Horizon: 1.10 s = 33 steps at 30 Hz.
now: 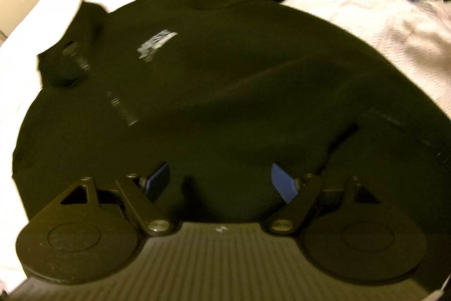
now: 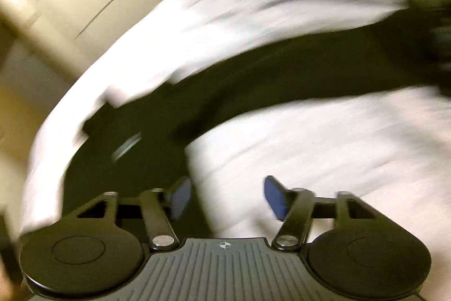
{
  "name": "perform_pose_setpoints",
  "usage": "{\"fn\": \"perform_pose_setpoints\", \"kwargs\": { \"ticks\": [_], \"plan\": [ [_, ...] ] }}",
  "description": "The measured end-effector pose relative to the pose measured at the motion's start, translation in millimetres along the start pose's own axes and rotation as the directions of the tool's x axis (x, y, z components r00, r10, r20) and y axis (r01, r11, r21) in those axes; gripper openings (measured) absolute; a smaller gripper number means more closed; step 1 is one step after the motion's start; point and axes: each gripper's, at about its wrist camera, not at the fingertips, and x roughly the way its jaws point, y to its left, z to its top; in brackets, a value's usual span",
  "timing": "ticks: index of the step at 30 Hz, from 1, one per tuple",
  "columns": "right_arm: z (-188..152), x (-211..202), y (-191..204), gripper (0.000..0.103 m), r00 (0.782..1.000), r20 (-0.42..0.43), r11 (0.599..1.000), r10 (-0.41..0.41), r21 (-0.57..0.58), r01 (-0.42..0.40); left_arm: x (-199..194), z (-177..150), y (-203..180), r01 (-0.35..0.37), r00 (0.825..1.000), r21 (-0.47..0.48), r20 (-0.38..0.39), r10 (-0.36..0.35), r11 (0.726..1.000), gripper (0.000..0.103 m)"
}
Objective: Fold clothes
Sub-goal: 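Grasp the other sleeve with the right gripper and fold it across the body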
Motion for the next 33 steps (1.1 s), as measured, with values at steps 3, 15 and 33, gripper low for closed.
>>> {"fn": "perform_pose_setpoints", "kwargs": {
  "ticks": [3,15,33],
  "plan": [
    [29,-4,-58,0.064,0.994,0.084,0.983,-0.073,0.177,0.057,-2,17,-12,-0.003,1.0,0.036,0.004,0.003,0.999,0.076],
    [78,31,-148,0.06,0.957,0.192,0.899,-0.217,0.42,0.12,-14,25,-18,-0.029,0.998,0.035,-0.05,0.03,0.999,0.076],
    [112,-1,101,0.004,0.922,0.378,0.966,0.084,-0.258,0.018,-56,-19,36,-0.086,0.996,-0.097,0.027,0.089,0.992,0.076]
  ]
}}
